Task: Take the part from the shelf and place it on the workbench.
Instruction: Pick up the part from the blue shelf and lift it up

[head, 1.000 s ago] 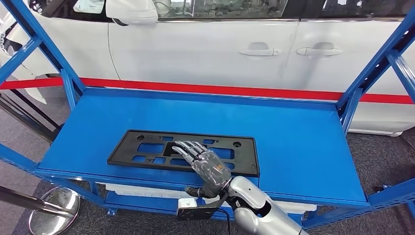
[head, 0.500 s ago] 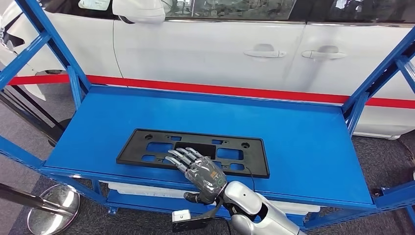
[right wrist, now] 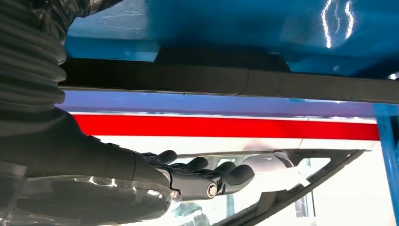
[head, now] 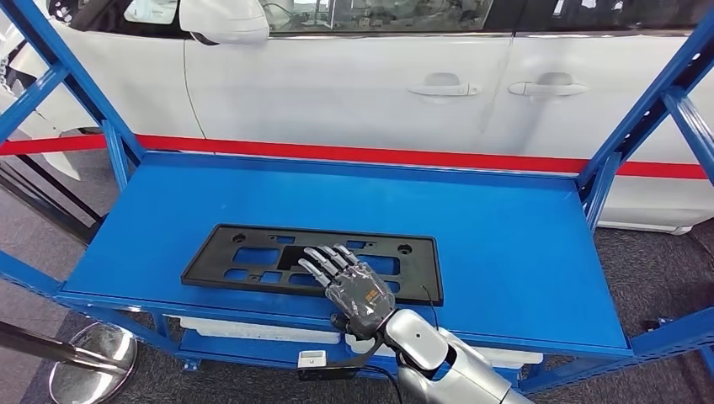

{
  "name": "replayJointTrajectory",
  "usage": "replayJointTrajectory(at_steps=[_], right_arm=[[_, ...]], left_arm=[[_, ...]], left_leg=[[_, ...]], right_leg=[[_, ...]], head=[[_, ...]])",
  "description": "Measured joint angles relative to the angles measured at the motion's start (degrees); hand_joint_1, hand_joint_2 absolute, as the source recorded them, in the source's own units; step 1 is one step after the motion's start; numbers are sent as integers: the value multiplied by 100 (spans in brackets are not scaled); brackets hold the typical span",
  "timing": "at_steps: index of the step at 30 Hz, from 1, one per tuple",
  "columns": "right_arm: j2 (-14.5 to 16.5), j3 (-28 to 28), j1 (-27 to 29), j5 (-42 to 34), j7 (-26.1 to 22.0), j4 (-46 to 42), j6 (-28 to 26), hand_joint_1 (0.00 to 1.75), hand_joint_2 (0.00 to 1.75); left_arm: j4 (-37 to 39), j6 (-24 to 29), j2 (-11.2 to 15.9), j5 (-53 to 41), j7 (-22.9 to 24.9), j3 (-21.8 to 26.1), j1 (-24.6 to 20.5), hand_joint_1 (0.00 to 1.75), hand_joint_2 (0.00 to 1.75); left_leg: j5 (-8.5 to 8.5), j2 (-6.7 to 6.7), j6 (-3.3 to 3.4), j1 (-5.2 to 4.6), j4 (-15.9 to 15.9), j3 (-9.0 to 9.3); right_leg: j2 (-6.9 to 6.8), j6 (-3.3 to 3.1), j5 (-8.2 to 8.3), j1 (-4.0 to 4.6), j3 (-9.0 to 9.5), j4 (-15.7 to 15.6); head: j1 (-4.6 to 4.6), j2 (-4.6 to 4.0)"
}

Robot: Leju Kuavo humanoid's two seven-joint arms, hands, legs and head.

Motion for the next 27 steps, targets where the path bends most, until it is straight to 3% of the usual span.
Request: replayJointTrajectory(at_steps=[2,3,5,7,10,11,12,13,14,16,17,18,20,22,23,25,27], right_arm=[[55,-7,-29,47,26,127,-84,0,175],[68,-10,-40,45,26,148,-96,0,175],[81,-19,-54,39,26,182,-114,0,175],[90,-57,-73,20,26,196,-155,0,175],[94,-150,-125,40,33,188,-182,0,175],[93,-180,-142,106,58,183,-140,0,175],[91,-204,-164,211,101,180,-79,1,175],[89,-221,-195,348,162,180,-11,1,175],[87,-231,-236,510,235,187,49,18,175],[87,-235,-320,855,401,245,88,96,175],[95,-236,-353,1040,504,307,81,136,175],[102,-239,-375,1217,620,396,67,160,175],[119,-261,-405,1507,836,624,26,159,175],[145,-307,-441,1705,991,860,-52,156,175],[165,-334,-464,1789,1045,971,-101,155,175],[199,-378,-498,1917,1110,1186,-171,152,175],[214,-400,-510,1997,1127,1366,-189,152,175]], left_arm=[[0,0,10,-18,-2,-15,-10,0,0],[0,0,15,-19,-3,-18,-14,0,0],[0,0,18,-21,-3,-20,-12,0,0],[0,0,20,-28,-6,-24,-11,0,0],[0,-2,20,-42,-17,-28,-19,0,0],[0,-4,20,-46,-21,-29,-17,0,0],[0,-5,20,-51,-25,-31,-15,0,0],[0,-8,20,-57,-29,-33,-15,0,0],[0,-11,20,-61,-34,-38,-16,0,0],[0,-15,20,-72,-41,-55,-23,0,0],[0,-15,20,-80,-45,-63,-25,0,0],[0,-15,20,-92,-49,-69,-27,0,0],[1,-17,20,-119,-61,-74,-29,0,0],[2,-25,17,-138,-76,-85,-31,0,0],[3,-33,17,-148,-82,-92,-33,0,0],[4,-62,26,-161,-93,-105,-34,0,0],[4,-102,37,-168,-102,-111,-27,0,0]], left_leg=[[183,-4,62,-32,-419,189],[181,-7,87,-50,-511,225],[209,-10,138,-49,-551,230],[254,-4,208,-20,-614,253],[278,9,266,-9,-645,251],[278,11,267,-10,-643,247],[277,11,267,-10,-640,247],[274,10,263,-9,-635,251],[267,7,254,-9,-627,258],[238,0,215,-22,-589,258],[226,-4,187,-31,-573,250],[220,-6,156,-41,-562,240],[220,-8,91,-37,-566,233],[117,-5,28,-16,-441,188],[-20,-4,-1,-8,-224,95],[-385,-2,-44,-1,501,-238],[-541,-2,-64,1,1058,-515]], right_leg=[[14,31,-11,24,-5,16],[16,57,-8,27,-14,14],[16,123,-3,29,-20,4],[11,181,-123,27,-71,147],[9,229,-654,5,-525,1126],[9,241,-768,-2,-690,1459],[7,250,-767,-9,-773,1612],[5,253,-649,-19,-744,1534],[1,251,-446,-29,-605,1237],[-10,226,-86,-32,-226,438],[-13,208,-6,-26,-105,177],[-13,186,9,-15,-51,47],[-8,129,10,-5,-49,16],[-11,55,37,-18,-33,-25],[-14,25,49,-29,-24,-45],[-18,-4,52,-25,-21,-51],[-19,-8,49,-17,-18,-49]], head=[[0,0],[0,0],[0,0],[2,-1],[2,1],[2,1],[2,1],[2,1],[2,0],[2,0],[1,0],[1,0],[0,0],[1,0],[0,0],[-1,-1],[-1,0]])
